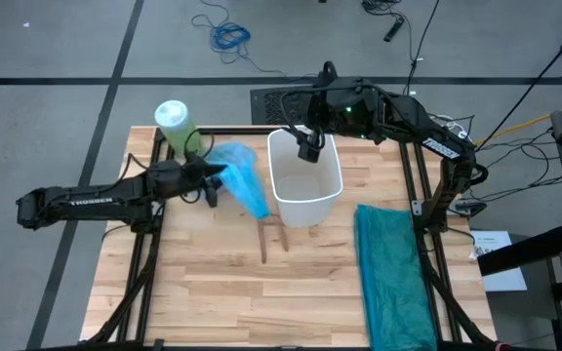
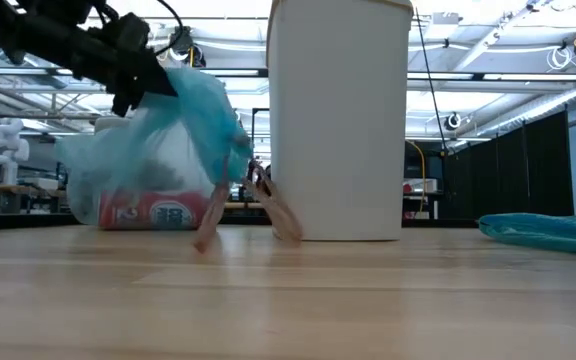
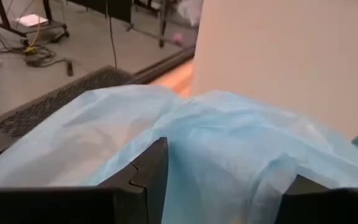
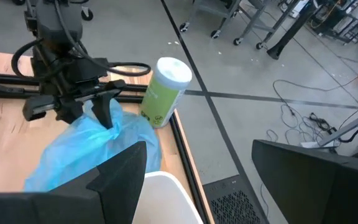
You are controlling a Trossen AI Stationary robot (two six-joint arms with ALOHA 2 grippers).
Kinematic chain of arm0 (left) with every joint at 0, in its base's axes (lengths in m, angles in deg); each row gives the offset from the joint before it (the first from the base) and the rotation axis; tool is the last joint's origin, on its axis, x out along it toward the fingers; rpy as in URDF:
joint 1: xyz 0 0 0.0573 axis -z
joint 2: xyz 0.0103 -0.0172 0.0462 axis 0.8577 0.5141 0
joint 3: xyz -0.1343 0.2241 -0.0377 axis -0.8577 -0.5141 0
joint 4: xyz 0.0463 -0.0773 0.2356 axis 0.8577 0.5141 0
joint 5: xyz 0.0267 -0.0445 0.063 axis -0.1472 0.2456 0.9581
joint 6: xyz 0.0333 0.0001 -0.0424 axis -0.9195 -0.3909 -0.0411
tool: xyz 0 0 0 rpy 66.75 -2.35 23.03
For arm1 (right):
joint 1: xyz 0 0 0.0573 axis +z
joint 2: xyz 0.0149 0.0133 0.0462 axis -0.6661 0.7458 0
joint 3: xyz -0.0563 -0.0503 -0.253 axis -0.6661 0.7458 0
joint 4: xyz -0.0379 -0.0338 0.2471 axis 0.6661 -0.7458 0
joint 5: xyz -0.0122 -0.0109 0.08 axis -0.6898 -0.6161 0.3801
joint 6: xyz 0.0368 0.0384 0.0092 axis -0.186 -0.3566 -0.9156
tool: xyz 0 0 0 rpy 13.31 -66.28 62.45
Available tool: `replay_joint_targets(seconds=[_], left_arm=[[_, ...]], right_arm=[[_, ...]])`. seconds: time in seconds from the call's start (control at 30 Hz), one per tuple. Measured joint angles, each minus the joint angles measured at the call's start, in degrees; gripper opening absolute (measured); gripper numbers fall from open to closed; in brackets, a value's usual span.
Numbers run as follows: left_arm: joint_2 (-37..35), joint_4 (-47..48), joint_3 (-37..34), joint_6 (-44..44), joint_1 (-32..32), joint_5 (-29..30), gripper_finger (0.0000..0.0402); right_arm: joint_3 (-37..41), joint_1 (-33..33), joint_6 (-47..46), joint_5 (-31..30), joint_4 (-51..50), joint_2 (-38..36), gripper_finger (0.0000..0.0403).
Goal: Place trash/remove bag and relplace
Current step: Remove the plastic bag from the white trash bin
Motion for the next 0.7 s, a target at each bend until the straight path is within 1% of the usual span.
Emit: replay_joint_targets(seconds=[0.17,0.23,0.33,0.43,0.5,0.57,0.63,0.7], left_arm=[[0.0,7.8,0.0,-4.0,0.0,0.4,0.0152],[0.1,10.9,0.0,-4.4,0.1,0.4,0.0144],[0.7,13.4,0.0,-4.1,0.1,2.1,0.0110],[0.8,13.9,0.0,-4.5,0.1,3.0,0.0052],[0.6,12.9,0.0,-5.0,0.1,0.1,0.0016],[0.2,12.5,0.0,-4.2,0.1,-5.6,0.0008],[0.0,11.4,0.0,-2.0,0.1,-11.6,0.0024],[0.0,10.5,0.0,1.1,0.1,-16.9,0.0052]], right_arm=[[0.0,0.0,-0.6,1.4,-1.2,0.0,0.0286],[0.0,0.0,-0.6,1.5,-1.4,0.0,0.0286],[0.0,0.0,-0.6,1.5,-1.7,0.0,0.0286],[0.0,0.0,-0.6,1.5,-1.7,0.0,0.0283],[0.0,0.0,-0.6,1.5,-1.7,0.0,0.0279],[0.0,0.0,-0.5,1.5,-1.8,0.0,0.0275],[0.0,0.0,-0.3,1.5,-1.9,0.0,0.0272],[0.0,0.0,-0.3,1.5,-1.9,0.0,0.0270]])
